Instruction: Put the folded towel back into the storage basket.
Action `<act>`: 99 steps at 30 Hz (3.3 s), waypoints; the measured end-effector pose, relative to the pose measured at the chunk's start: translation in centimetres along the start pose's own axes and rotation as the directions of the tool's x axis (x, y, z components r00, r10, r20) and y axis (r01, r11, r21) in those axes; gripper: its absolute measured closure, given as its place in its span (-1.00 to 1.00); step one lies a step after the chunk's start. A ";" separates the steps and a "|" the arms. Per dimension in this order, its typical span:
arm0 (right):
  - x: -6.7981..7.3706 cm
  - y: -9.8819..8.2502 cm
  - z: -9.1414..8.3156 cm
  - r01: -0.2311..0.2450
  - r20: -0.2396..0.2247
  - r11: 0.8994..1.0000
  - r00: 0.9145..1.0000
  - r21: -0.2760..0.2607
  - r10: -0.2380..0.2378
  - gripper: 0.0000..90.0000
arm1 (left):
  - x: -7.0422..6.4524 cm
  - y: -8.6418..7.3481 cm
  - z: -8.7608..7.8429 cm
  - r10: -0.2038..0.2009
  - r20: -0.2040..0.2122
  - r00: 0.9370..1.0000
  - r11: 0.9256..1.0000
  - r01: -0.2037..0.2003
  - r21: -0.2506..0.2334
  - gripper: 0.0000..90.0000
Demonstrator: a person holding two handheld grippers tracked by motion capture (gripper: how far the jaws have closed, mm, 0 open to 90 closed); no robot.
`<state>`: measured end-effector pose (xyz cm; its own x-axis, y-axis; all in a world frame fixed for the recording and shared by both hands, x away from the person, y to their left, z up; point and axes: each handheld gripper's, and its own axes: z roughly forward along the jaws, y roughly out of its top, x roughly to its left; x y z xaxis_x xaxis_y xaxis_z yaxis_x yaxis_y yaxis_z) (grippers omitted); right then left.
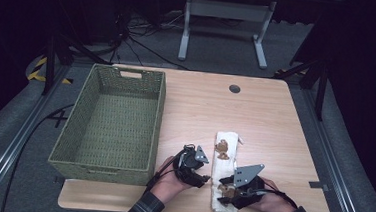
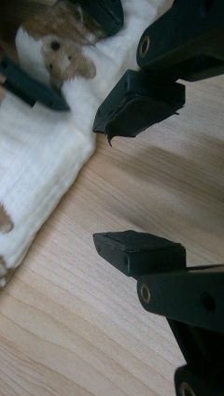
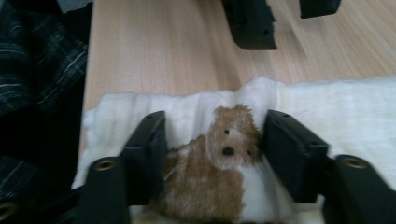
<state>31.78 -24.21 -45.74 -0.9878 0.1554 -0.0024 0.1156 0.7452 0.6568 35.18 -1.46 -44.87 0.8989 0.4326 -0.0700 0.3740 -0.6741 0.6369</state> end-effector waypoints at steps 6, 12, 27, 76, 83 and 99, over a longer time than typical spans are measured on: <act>0.2 -0.6 -0.6 0.028 -0.060 0.999 0.998 -0.017 -0.029 0.65 | 0.1 0.6 0.0 0.015 0.004 1.000 1.000 -0.015 -0.002 -0.08; -0.2 -0.7 -0.7 0.039 -0.093 0.999 0.995 -0.016 -0.040 0.77 | 0.7 1.8 0.2 0.045 0.010 0.999 0.999 -0.045 -0.032 -0.15; -0.2 -0.7 -0.8 0.041 -0.107 0.999 0.993 -0.011 -0.042 0.77 | 3.0 7.1 2.9 0.123 0.029 0.992 0.992 -0.123 -0.011 -0.39; -1.7 0.2 -2.0 -0.050 -0.118 0.997 0.992 -0.051 0.044 0.78 | 4.9 8.8 4.3 0.186 0.104 0.977 0.982 -0.183 -0.033 0.69; -2.7 1.4 -3.0 -0.060 -0.094 0.995 0.994 -0.077 0.053 0.78 | 4.3 9.0 2.3 0.187 0.092 0.978 0.982 -0.182 -0.057 0.69; -4.1 5.3 -5.3 -0.022 -0.070 0.989 0.997 -0.143 0.012 0.78 | 3.5 11.1 -3.5 0.151 0.024 0.988 0.986 -0.149 -0.080 0.69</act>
<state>35.88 -24.30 -38.22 -0.9912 0.1188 0.0587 0.1217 0.6413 0.7576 41.63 -5.33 -35.39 0.9503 0.3113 0.0085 0.2169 -0.6811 0.6993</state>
